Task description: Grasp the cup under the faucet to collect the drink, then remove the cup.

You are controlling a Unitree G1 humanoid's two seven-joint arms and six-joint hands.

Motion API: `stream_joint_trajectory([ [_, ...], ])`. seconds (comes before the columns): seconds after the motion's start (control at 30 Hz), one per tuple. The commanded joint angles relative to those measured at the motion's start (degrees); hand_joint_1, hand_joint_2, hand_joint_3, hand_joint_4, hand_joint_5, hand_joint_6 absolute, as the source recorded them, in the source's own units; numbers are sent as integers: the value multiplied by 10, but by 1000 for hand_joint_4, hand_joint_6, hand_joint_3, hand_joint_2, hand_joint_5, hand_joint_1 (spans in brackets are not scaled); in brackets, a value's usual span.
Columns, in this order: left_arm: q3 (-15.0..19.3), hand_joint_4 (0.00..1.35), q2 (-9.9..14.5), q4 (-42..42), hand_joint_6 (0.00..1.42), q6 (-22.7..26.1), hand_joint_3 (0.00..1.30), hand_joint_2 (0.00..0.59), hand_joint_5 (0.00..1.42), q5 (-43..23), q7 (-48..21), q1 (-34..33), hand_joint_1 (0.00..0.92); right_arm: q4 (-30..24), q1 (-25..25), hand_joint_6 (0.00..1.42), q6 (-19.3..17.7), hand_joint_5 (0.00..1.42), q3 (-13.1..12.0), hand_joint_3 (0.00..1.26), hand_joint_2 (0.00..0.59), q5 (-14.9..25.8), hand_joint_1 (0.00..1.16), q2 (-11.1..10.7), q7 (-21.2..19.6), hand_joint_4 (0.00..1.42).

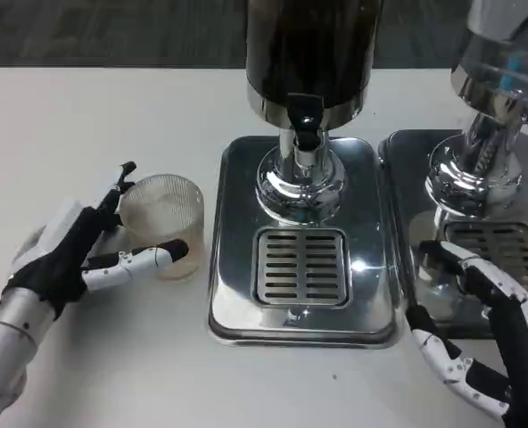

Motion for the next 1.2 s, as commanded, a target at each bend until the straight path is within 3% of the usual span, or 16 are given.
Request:
stream_joint_trajectory([
  [0.03, -18, 119, -8, 14, 253, -6, 29, 41, 311, 9, -27, -7, 321, -11, 3, 384, -4, 298, -4, 272, 380, 6, 458, 3, 0, 264],
  [0.77, -50, 309, -32, 13, 403, -15, 231, 67, 487, 29, 32, -21, 297, -7, 1, 395, -5, 299, -11, 281, 431, 12, 454, 2, -3, 271],
  [0.97, -74, 370, -37, 7, 572, -9, 281, 77, 592, 61, 88, -21, 295, -12, 7, 402, -6, 299, -19, 297, 456, 14, 453, 2, -2, 271],
  [1.2, -91, 527, -44, 4, 929, 2, 395, 98, 794, 80, 147, -18, 345, -12, 6, 407, -8, 299, -20, 302, 462, 16, 446, 2, 0, 271],
])
